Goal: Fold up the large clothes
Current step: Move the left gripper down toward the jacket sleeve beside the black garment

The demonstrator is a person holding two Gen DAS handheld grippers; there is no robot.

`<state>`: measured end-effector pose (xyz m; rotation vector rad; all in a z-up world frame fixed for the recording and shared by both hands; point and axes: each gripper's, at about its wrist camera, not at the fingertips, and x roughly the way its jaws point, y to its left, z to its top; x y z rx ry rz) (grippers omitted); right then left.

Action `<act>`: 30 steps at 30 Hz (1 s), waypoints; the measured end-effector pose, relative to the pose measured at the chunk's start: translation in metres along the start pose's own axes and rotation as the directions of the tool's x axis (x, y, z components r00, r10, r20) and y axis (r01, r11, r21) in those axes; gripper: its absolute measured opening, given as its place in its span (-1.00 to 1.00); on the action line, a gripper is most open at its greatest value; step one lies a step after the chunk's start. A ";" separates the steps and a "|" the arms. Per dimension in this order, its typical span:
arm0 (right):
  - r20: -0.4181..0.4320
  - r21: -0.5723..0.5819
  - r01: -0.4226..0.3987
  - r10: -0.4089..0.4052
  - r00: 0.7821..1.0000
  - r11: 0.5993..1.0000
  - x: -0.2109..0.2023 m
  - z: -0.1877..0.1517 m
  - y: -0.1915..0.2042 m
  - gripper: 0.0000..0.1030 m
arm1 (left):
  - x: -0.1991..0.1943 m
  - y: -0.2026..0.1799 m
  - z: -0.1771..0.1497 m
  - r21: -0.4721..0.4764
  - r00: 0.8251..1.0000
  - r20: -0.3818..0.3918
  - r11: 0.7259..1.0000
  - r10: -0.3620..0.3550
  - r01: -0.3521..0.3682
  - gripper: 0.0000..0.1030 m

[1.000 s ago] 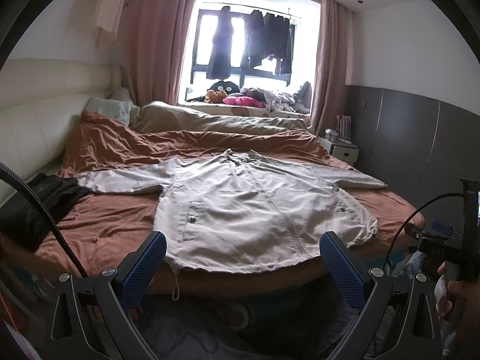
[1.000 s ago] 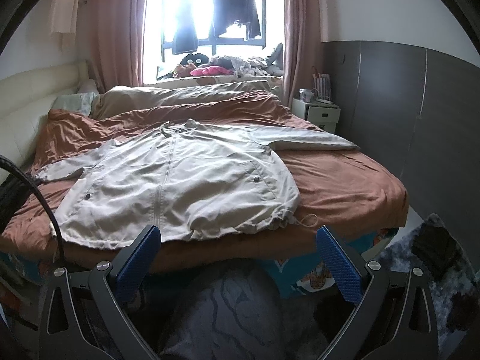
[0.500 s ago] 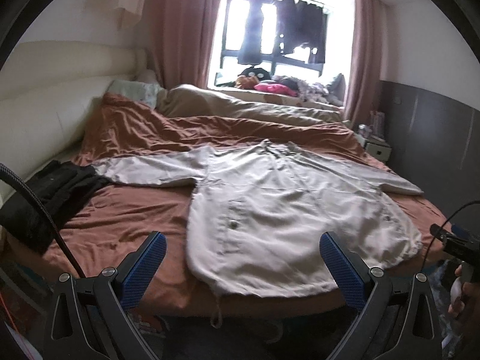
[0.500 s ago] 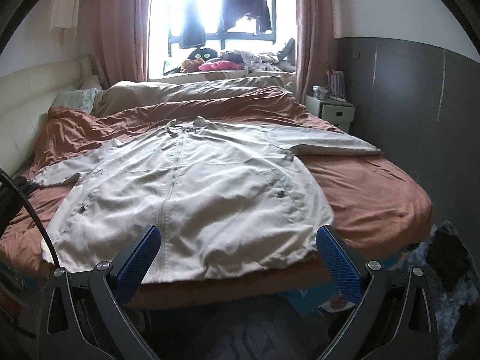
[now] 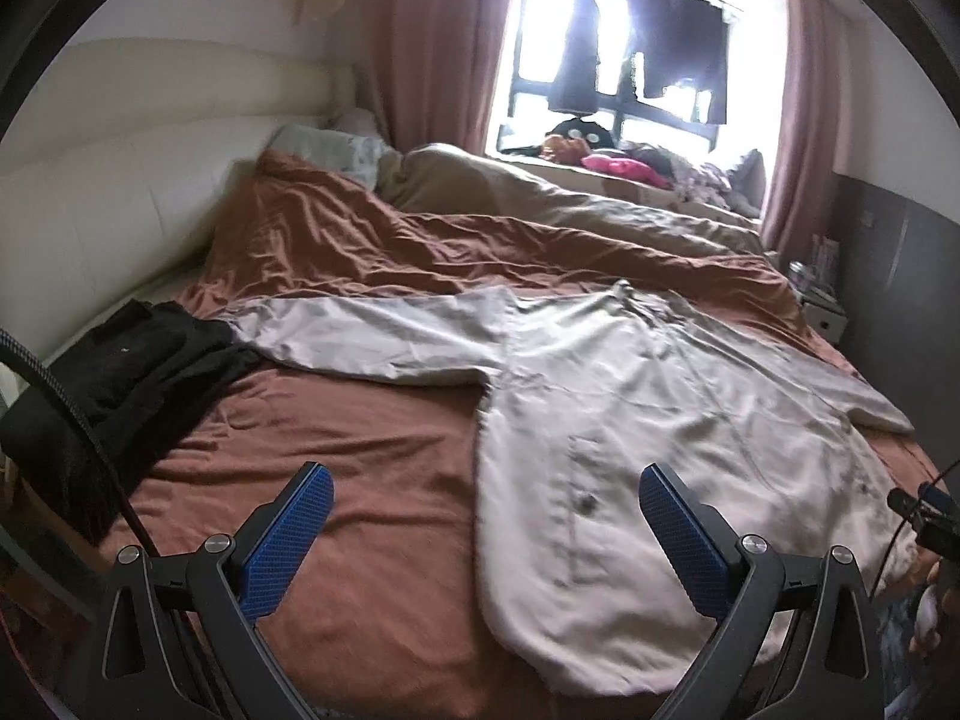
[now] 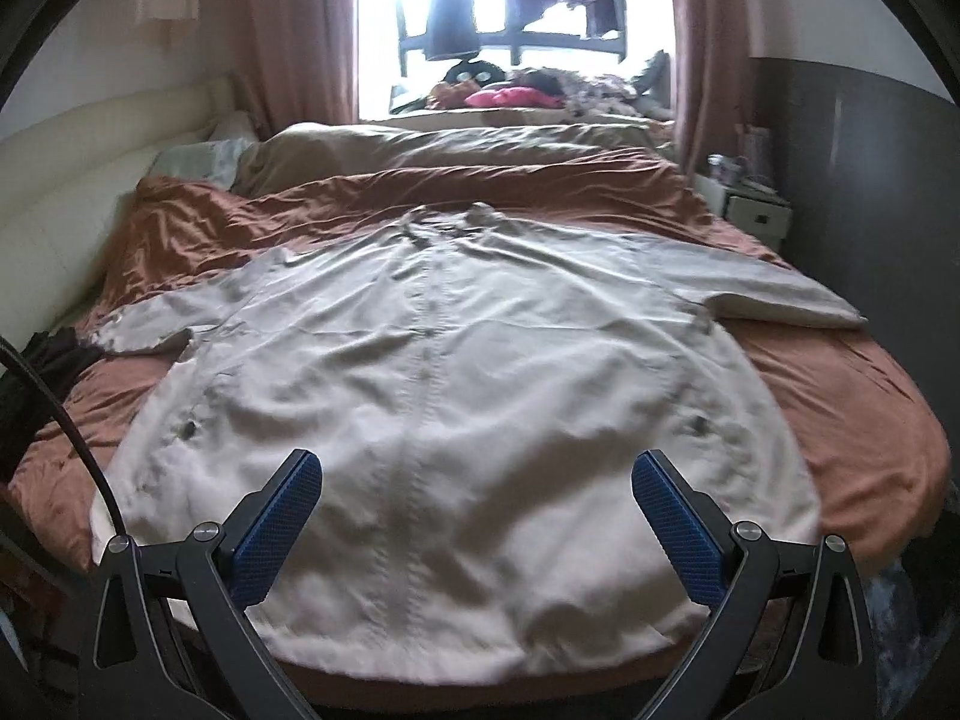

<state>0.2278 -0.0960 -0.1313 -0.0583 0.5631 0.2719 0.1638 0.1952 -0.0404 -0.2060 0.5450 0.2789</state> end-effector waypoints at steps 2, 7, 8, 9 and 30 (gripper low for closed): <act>-0.002 -0.010 -0.009 0.009 1.000 1.000 0.013 0.010 0.003 1.00 | 0.010 0.011 0.007 -0.016 1.000 -0.005 1.000 0.009 -0.009 0.95; -0.018 -0.015 -0.051 0.051 0.999 0.999 0.038 0.031 0.012 1.00 | 0.036 0.040 0.027 -0.066 0.998 -0.037 0.997 0.041 -0.044 0.81; -0.024 -0.013 -0.063 0.063 0.998 0.998 0.043 0.035 0.014 1.00 | 0.041 0.048 0.032 -0.079 0.998 -0.046 0.996 0.047 -0.051 0.78; -0.030 -0.014 -0.075 0.075 0.997 0.997 0.049 0.040 0.016 1.00 | 0.046 0.055 0.036 -0.089 0.997 -0.053 0.994 0.051 -0.056 0.73; -0.108 -0.083 -0.216 0.207 0.972 0.973 0.175 0.119 0.090 0.39 | 0.216 0.194 0.090 -0.304 0.972 -0.223 0.942 0.076 -0.144 0.14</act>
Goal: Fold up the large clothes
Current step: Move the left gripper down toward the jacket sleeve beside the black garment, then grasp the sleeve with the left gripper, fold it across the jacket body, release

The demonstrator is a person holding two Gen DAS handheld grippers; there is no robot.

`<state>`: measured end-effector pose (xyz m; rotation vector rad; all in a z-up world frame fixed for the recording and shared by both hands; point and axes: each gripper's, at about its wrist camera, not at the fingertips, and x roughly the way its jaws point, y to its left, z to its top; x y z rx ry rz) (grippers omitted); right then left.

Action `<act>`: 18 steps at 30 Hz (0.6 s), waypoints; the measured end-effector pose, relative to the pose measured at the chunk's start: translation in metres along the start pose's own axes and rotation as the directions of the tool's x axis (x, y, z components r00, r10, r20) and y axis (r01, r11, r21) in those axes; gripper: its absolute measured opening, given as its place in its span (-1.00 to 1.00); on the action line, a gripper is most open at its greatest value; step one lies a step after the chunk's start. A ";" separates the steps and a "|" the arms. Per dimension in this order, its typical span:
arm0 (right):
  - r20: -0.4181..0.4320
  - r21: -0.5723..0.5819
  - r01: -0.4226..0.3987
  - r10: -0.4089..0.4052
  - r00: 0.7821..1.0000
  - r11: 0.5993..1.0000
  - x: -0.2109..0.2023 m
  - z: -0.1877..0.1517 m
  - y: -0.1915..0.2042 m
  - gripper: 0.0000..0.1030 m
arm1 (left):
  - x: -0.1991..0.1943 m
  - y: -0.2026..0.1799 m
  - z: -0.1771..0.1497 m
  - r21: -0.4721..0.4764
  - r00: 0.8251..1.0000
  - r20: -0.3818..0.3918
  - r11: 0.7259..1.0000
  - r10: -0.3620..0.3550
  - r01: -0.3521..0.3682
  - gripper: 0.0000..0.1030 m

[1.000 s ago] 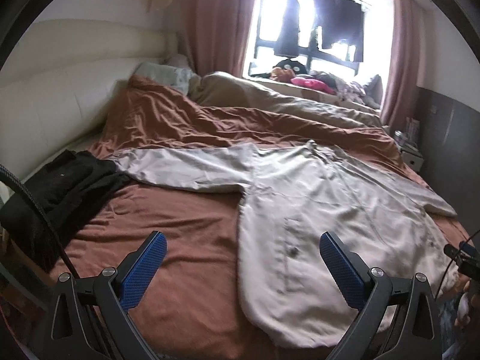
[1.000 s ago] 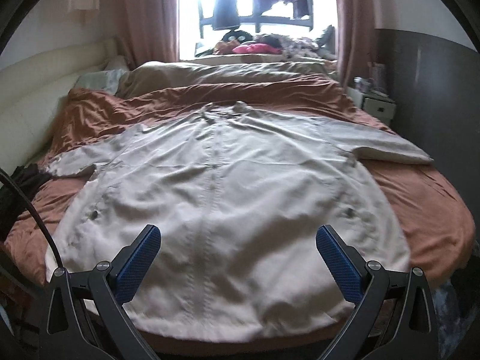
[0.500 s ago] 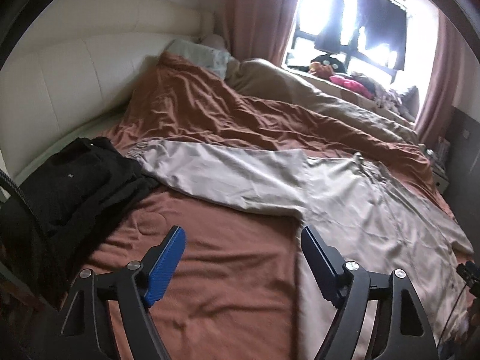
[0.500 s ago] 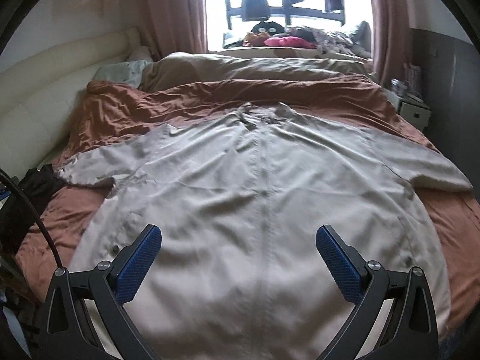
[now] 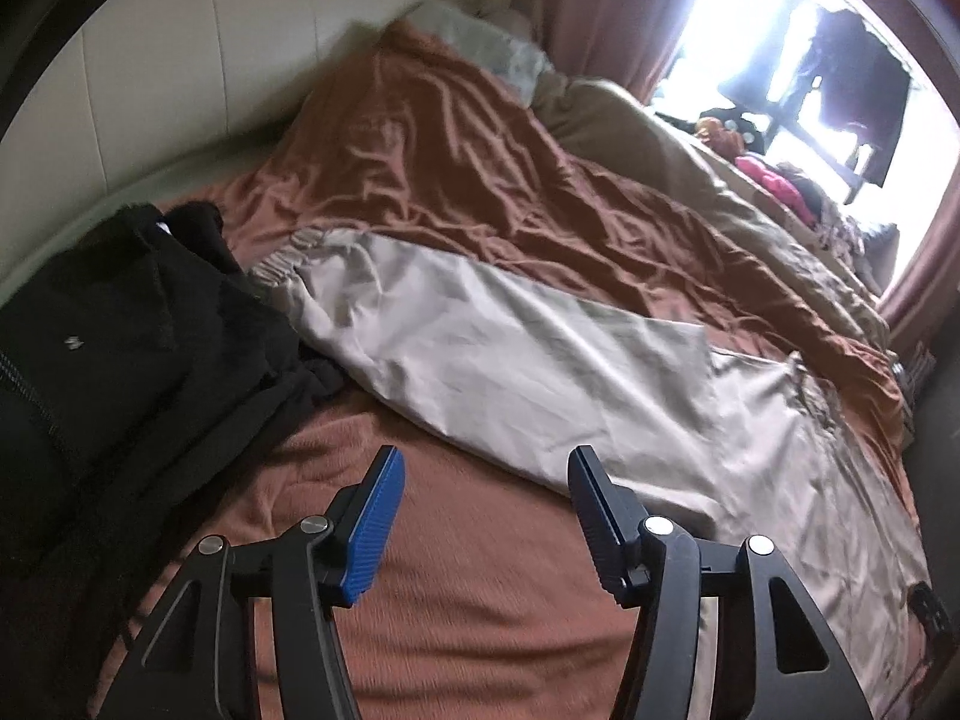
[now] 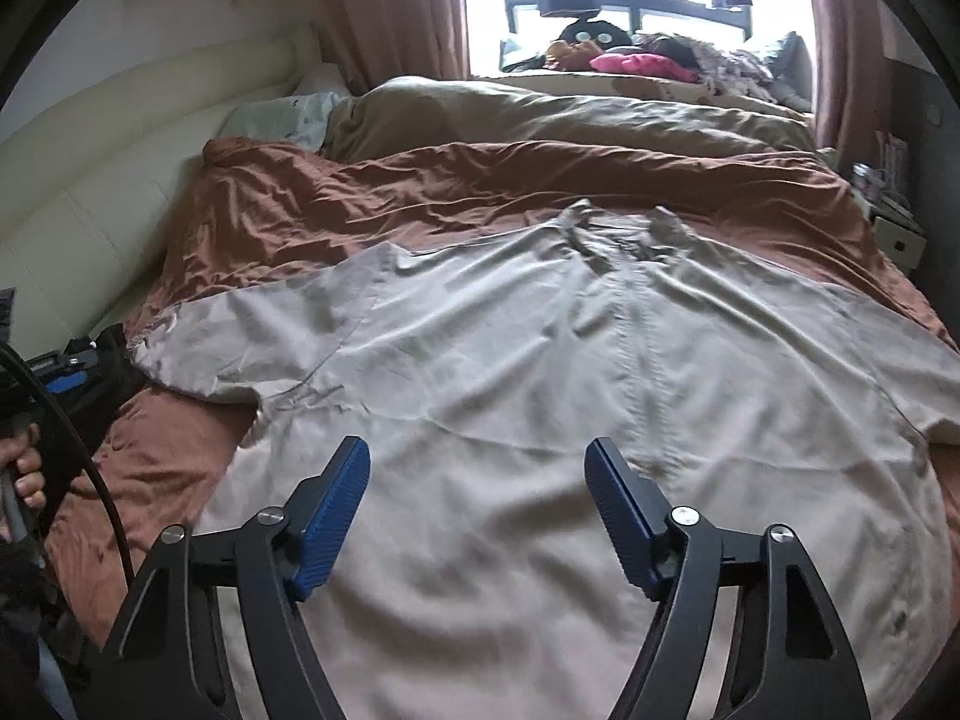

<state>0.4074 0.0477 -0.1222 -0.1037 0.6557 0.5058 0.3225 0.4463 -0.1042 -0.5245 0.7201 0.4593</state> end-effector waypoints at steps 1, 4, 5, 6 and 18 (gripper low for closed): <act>-0.005 -0.008 -0.004 0.004 1.000 1.000 0.008 0.003 0.004 0.39 | 0.009 0.003 0.002 -0.008 1.000 -0.011 1.000 0.008 -0.008 0.14; -0.030 -0.037 -0.018 0.017 0.999 0.999 0.034 0.011 0.016 0.25 | 0.044 0.016 0.011 -0.028 0.997 -0.059 0.999 0.042 -0.044 0.12; -0.043 -0.047 -0.028 0.026 0.999 0.998 0.044 0.013 0.021 0.16 | 0.055 0.021 0.013 -0.038 0.996 -0.076 0.998 0.056 -0.059 0.12; -0.052 -0.052 -0.037 0.034 0.998 0.998 0.051 0.015 0.023 0.09 | 0.068 0.028 0.015 -0.056 0.993 -0.099 0.996 0.061 -0.066 0.12; -0.192 -0.008 -0.140 0.136 0.972 0.990 0.152 0.037 0.048 -0.25 | 0.135 0.039 0.025 -0.023 0.967 -0.169 0.980 0.192 -0.199 0.12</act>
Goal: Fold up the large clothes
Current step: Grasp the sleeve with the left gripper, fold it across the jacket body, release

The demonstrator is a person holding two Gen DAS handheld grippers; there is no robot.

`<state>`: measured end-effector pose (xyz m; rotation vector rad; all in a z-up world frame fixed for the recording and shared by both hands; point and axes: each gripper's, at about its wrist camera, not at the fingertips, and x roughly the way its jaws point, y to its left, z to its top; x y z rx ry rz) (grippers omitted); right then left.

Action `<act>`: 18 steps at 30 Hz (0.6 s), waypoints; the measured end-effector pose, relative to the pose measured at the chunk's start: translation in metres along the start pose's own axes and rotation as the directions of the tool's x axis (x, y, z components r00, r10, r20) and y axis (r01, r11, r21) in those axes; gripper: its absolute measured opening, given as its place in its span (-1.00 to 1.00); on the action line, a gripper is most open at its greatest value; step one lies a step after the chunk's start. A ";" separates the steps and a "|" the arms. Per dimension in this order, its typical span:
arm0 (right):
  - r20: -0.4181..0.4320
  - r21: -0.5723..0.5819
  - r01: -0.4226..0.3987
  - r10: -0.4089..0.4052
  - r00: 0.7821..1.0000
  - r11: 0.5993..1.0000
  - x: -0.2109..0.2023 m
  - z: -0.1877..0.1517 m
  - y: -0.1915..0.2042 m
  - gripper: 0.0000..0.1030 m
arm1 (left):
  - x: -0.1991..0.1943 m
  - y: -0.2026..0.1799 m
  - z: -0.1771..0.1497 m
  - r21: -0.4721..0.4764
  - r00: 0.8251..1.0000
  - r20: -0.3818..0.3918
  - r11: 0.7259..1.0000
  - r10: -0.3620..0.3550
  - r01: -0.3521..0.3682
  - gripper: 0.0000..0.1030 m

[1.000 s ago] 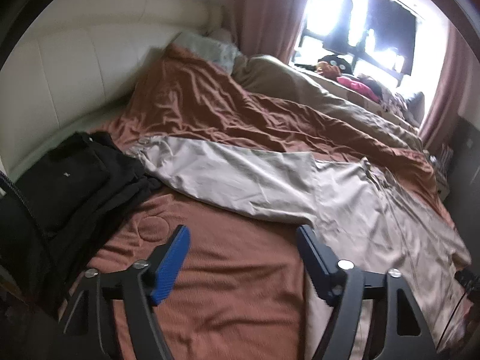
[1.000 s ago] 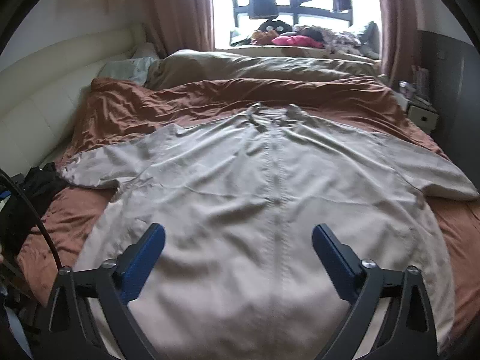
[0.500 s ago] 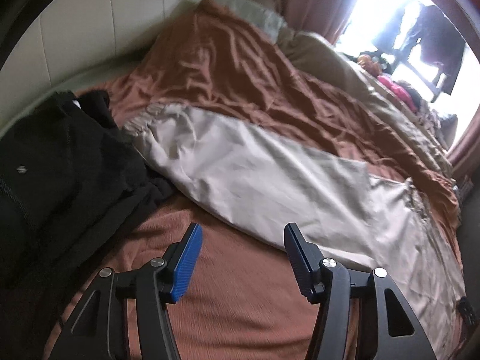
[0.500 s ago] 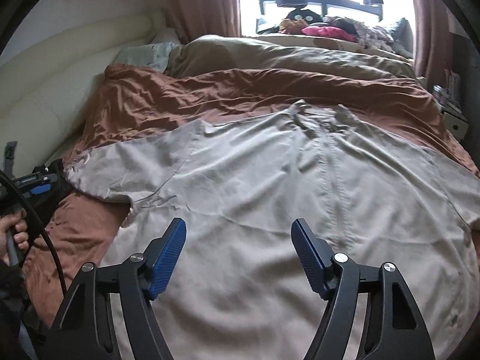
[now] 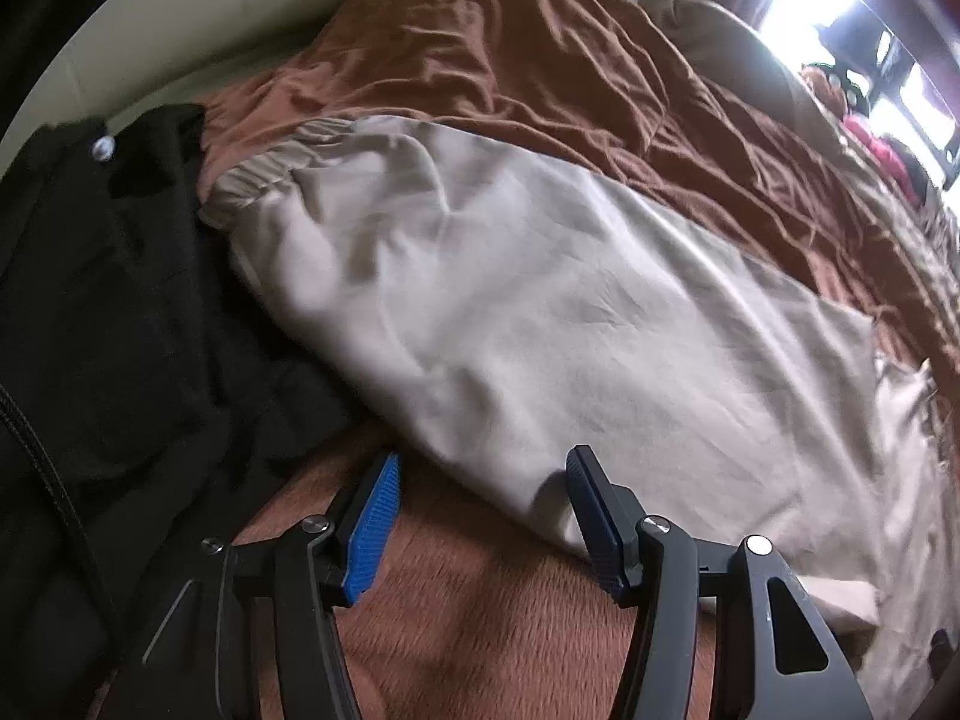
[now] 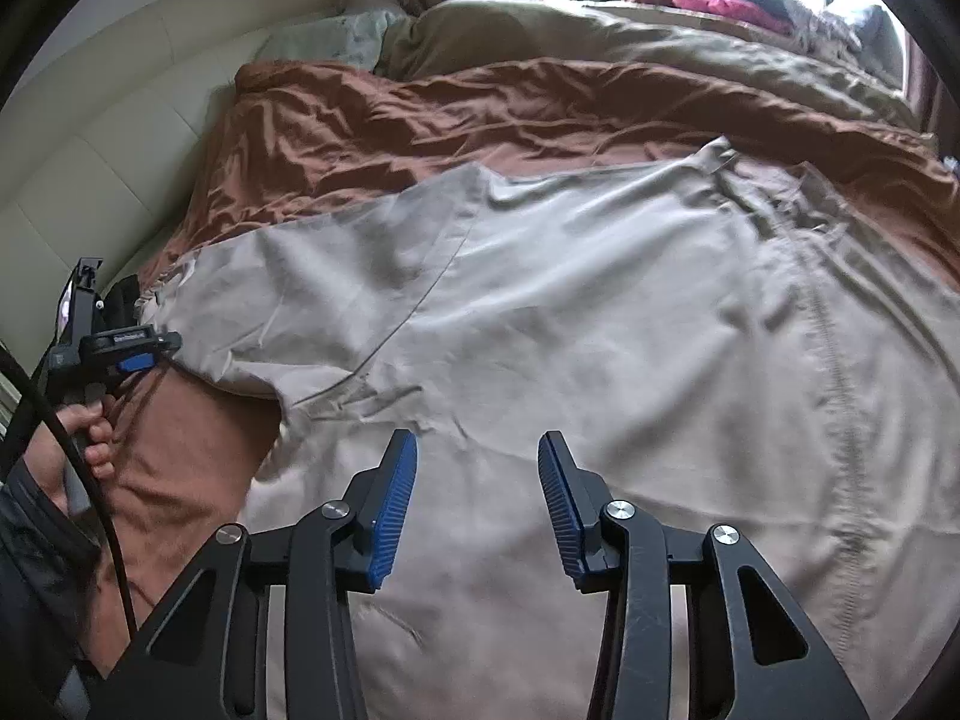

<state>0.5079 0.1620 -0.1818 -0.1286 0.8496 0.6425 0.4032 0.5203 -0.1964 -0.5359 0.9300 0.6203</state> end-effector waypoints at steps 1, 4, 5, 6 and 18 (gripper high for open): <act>-0.012 0.009 -0.009 0.009 1.000 1.000 0.007 0.003 0.000 -0.27 | 0.001 -0.003 0.000 0.010 1.000 0.006 1.000 0.015 -0.015 0.10; -0.048 0.044 -0.056 0.058 0.997 0.997 0.030 0.011 0.003 -0.40 | -0.002 -0.012 0.002 0.034 0.998 0.033 0.998 0.054 -0.055 -0.72; -0.055 0.052 -0.068 0.071 0.996 0.996 0.035 0.012 0.004 -0.41 | -0.005 -0.014 0.003 0.035 0.998 0.040 0.998 0.046 -0.047 -0.86; -0.063 0.062 -0.086 0.090 0.994 0.994 0.041 0.015 0.006 -0.41 | -0.012 -0.016 0.005 0.040 0.998 0.057 0.999 0.035 -0.038 -0.91; -0.152 0.169 -0.211 0.237 0.959 0.963 0.109 0.023 0.025 -0.40 | -0.123 -0.074 0.049 0.168 0.966 0.238 0.984 -0.102 0.062 -0.93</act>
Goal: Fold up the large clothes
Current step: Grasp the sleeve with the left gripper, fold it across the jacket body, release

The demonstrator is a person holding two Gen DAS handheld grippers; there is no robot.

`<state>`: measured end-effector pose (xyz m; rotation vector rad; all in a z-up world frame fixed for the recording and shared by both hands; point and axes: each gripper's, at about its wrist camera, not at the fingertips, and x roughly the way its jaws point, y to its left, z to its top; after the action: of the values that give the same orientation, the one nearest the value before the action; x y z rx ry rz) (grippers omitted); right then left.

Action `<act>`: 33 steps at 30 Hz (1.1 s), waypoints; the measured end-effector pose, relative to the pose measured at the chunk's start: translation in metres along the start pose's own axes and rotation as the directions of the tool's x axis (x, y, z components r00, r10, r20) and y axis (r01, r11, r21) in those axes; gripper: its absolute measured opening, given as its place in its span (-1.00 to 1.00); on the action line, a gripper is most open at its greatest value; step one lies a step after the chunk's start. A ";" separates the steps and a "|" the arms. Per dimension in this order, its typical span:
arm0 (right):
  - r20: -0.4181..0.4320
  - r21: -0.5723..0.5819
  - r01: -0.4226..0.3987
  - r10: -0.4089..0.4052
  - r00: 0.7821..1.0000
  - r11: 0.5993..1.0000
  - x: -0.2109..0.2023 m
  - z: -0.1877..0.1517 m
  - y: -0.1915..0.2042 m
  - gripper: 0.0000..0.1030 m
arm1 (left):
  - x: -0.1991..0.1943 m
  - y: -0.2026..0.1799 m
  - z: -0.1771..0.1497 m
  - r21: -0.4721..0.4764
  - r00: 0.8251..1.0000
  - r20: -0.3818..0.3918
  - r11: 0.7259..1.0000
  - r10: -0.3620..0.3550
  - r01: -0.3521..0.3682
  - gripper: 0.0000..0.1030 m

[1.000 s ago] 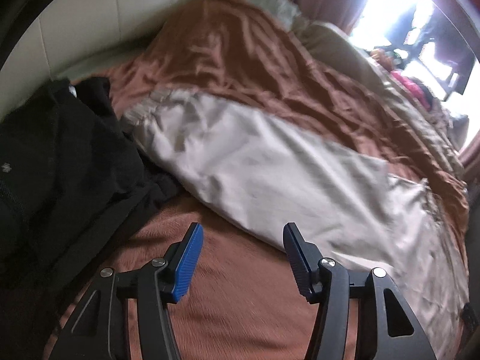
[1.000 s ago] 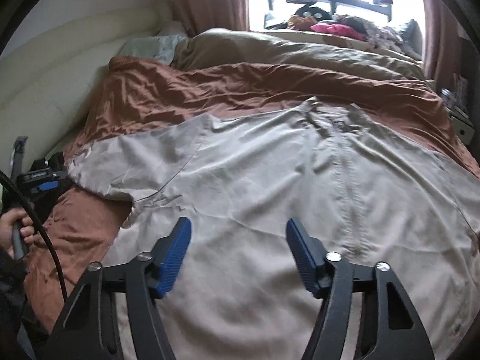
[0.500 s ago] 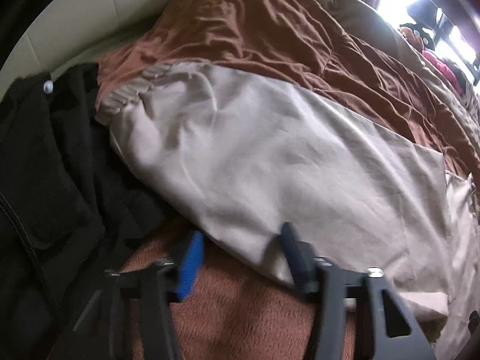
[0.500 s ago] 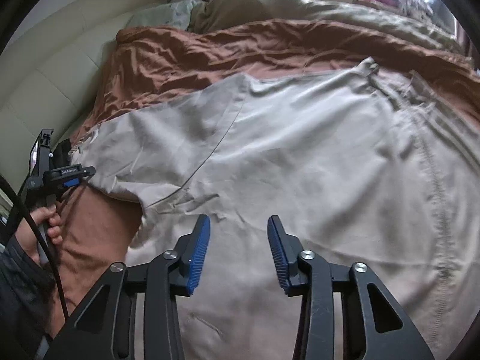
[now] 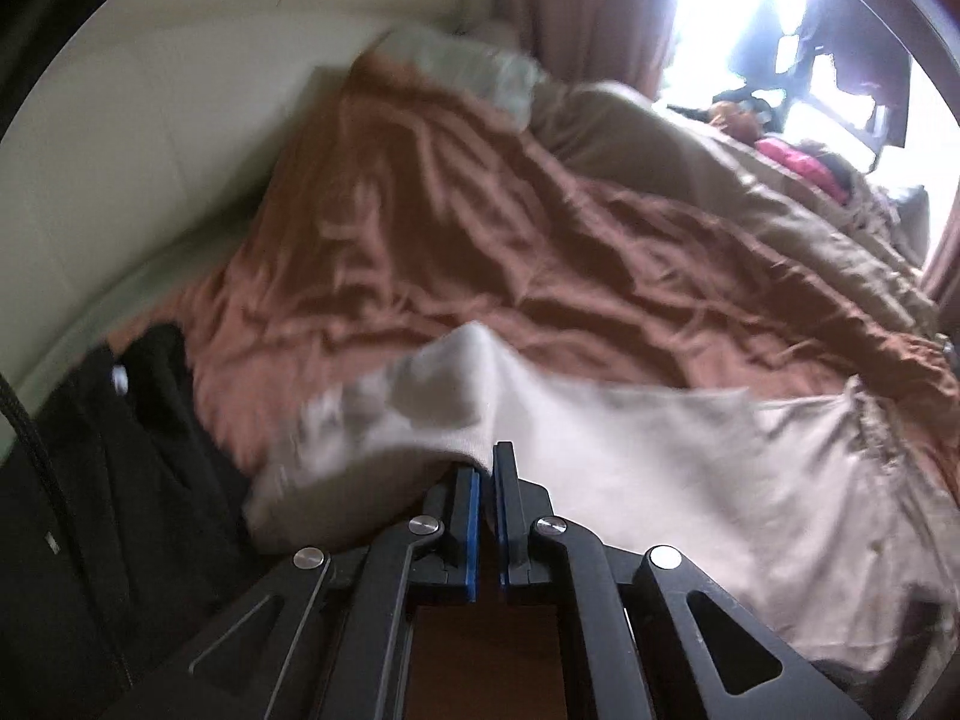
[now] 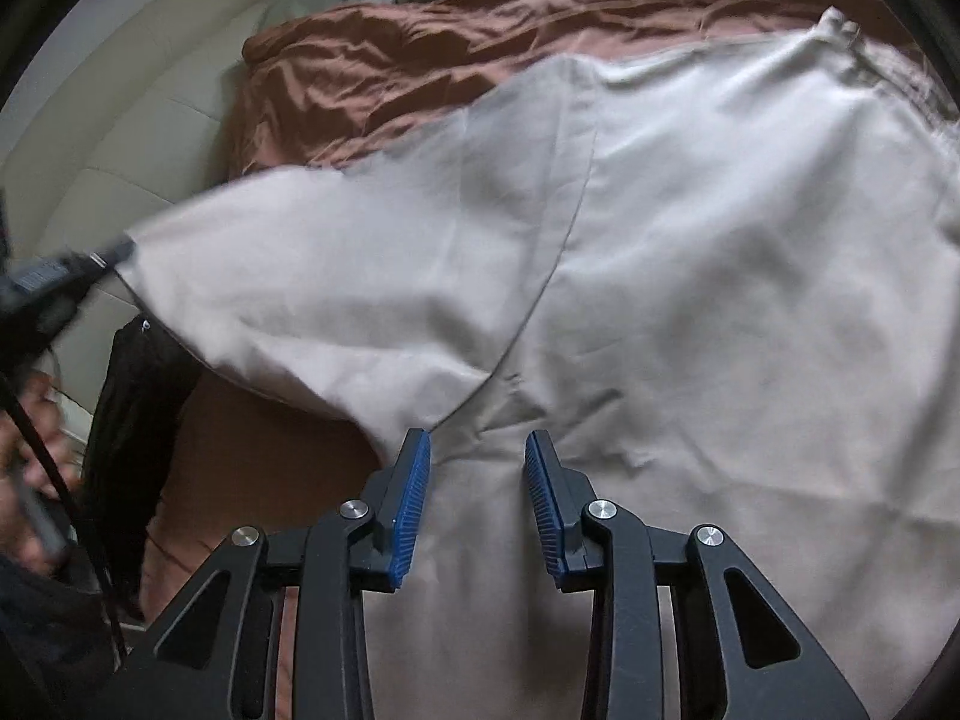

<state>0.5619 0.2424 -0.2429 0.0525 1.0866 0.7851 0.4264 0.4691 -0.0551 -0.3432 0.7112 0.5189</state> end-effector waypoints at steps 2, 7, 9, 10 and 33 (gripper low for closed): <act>0.002 -0.009 -0.001 0.001 1.000 1.000 0.003 0.001 0.002 -0.40 | -0.018 -0.019 0.012 0.034 0.999 0.022 0.999 -0.038 0.038 -0.93; -0.033 0.032 -0.050 0.051 0.998 0.998 -0.010 0.001 -0.009 -0.40 | -0.053 -0.066 0.028 0.098 0.990 0.057 0.987 -0.132 0.126 -0.94; -0.012 0.036 -0.027 0.027 1.000 0.999 -0.024 0.000 -0.016 -0.40 | -0.067 -0.087 0.029 0.142 0.984 0.071 0.978 -0.163 0.151 -0.94; -0.001 0.040 -0.024 0.024 1.000 0.999 -0.032 0.000 -0.021 -0.40 | -0.073 -0.099 0.029 0.165 0.981 0.077 0.973 -0.177 0.162 -0.94; 0.203 0.196 0.040 -0.080 0.976 0.980 -0.199 -0.074 -0.130 0.30 | -0.093 -0.316 -0.057 0.452 0.877 -0.199 0.754 -0.437 0.478 -0.86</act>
<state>0.5271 0.0047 -0.1787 0.2585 0.9546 0.6038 0.5131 0.1519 0.0078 -0.0494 0.7784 -0.1578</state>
